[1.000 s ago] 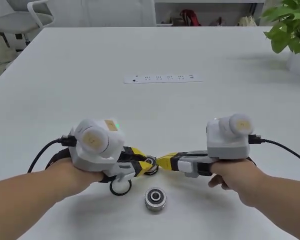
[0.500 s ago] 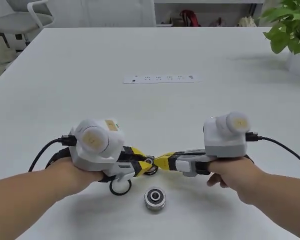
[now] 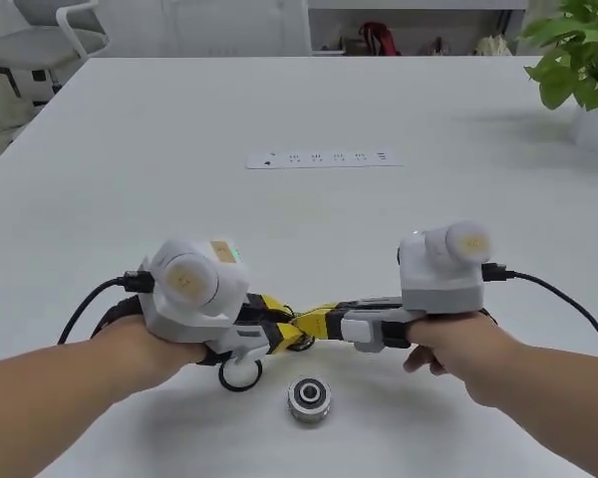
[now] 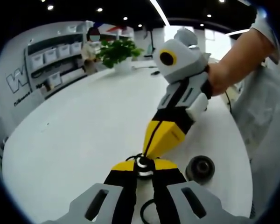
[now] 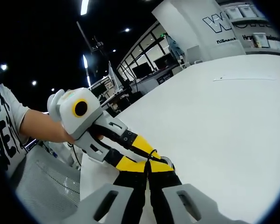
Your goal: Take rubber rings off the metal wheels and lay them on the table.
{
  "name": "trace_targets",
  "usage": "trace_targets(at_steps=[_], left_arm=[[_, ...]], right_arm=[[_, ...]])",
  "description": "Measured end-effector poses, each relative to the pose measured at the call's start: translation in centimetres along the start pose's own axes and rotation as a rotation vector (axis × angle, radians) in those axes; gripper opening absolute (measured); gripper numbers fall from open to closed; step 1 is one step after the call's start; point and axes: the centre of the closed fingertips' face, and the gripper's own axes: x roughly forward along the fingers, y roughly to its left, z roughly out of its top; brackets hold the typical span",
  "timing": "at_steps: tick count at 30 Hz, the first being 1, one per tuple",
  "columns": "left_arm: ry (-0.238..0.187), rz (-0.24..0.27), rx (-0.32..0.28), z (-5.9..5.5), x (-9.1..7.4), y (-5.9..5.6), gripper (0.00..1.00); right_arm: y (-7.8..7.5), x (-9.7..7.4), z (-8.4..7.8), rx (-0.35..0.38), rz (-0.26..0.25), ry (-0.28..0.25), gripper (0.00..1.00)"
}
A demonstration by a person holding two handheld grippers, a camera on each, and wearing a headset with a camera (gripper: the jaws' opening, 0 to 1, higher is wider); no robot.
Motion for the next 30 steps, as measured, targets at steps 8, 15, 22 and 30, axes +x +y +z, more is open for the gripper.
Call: trace_targets(at_steps=[8, 15, 22, 30], left_arm=[[-0.004, 0.001, 0.001, 0.0, -0.1, 0.0, 0.12], [-0.014, 0.009, 0.017, 0.1, -0.1, -0.1, 0.13], [-0.023, -0.001, 0.020, 0.2, -0.2, -0.1, 0.14], [-0.038, -0.017, 0.040, 0.6, -0.7, -0.5, 0.18]], right_arm=[[-0.7, -0.5, -0.1, 0.003, -0.021, -0.002, 0.00], [-1.3, -0.9, -0.7, 0.016, -0.039, 0.004, 0.00], [-1.2, -1.1, -0.6, 0.037, -0.037, -0.009, 0.00], [-1.2, -1.1, -0.3, 0.050, -0.032, -0.024, 0.00]])
